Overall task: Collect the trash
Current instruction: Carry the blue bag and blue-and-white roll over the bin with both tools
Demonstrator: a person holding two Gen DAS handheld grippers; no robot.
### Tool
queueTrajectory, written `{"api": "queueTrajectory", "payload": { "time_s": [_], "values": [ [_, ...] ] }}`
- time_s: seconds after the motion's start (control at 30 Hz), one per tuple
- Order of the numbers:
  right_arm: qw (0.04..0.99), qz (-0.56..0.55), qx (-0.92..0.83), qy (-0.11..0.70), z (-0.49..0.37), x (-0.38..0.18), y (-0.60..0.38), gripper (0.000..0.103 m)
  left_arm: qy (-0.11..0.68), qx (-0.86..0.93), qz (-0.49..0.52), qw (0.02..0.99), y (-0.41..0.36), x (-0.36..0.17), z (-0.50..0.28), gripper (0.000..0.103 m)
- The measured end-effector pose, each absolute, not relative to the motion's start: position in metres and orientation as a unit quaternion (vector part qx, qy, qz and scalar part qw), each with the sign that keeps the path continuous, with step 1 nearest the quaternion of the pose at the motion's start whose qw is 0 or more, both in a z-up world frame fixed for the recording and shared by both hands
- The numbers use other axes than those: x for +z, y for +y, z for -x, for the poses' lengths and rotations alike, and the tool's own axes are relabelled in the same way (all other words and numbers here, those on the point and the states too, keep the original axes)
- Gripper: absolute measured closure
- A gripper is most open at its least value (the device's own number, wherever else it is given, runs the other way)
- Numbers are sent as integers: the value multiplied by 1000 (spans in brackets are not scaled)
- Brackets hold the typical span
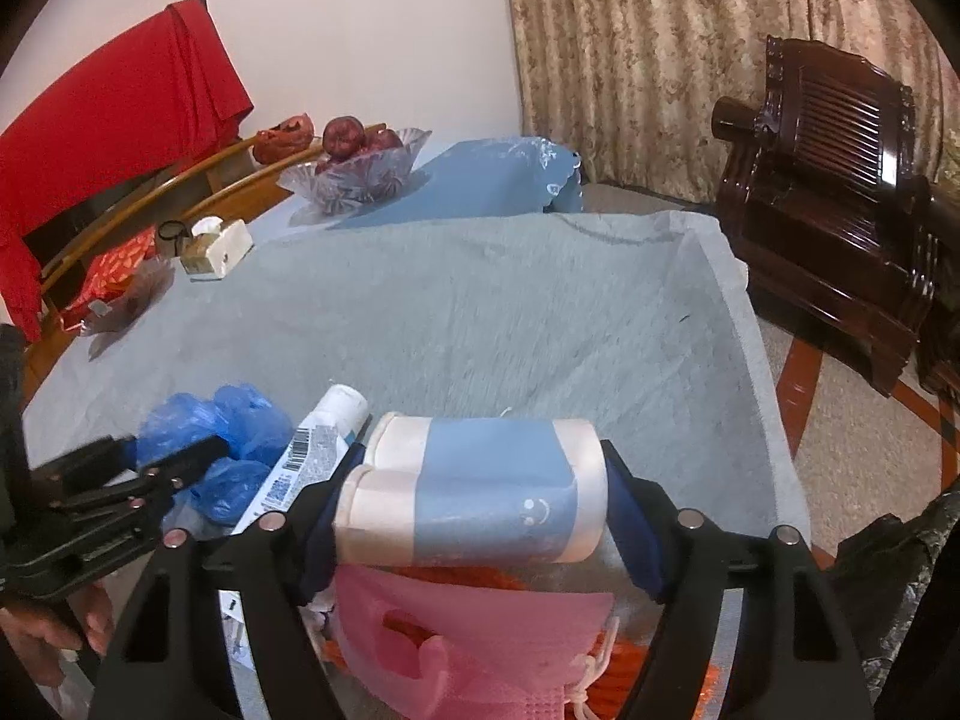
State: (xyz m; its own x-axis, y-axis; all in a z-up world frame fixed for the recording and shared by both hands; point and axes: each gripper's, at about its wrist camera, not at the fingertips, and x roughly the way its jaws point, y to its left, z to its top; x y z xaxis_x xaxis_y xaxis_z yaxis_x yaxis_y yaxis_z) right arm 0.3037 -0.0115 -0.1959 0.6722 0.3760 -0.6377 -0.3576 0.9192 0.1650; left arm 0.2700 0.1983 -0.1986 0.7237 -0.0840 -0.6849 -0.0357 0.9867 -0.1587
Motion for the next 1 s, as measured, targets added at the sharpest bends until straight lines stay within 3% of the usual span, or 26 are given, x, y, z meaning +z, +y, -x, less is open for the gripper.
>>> {"api": "queueTrajectory", "payload": {
  "time_s": [0.17,0.43,1.0],
  "values": [
    [918,-18,201,340,-300,-186,-14,30,358,-12,71,931,196,-189,-268,87],
    [925,-27,206,319,-289,-169,-18,30,325,-9,71,943,194,-161,-251,93],
    [935,-37,211,283,-252,-135,-28,30,285,-20,68,956,173,-116,-211,94]
  ]
}}
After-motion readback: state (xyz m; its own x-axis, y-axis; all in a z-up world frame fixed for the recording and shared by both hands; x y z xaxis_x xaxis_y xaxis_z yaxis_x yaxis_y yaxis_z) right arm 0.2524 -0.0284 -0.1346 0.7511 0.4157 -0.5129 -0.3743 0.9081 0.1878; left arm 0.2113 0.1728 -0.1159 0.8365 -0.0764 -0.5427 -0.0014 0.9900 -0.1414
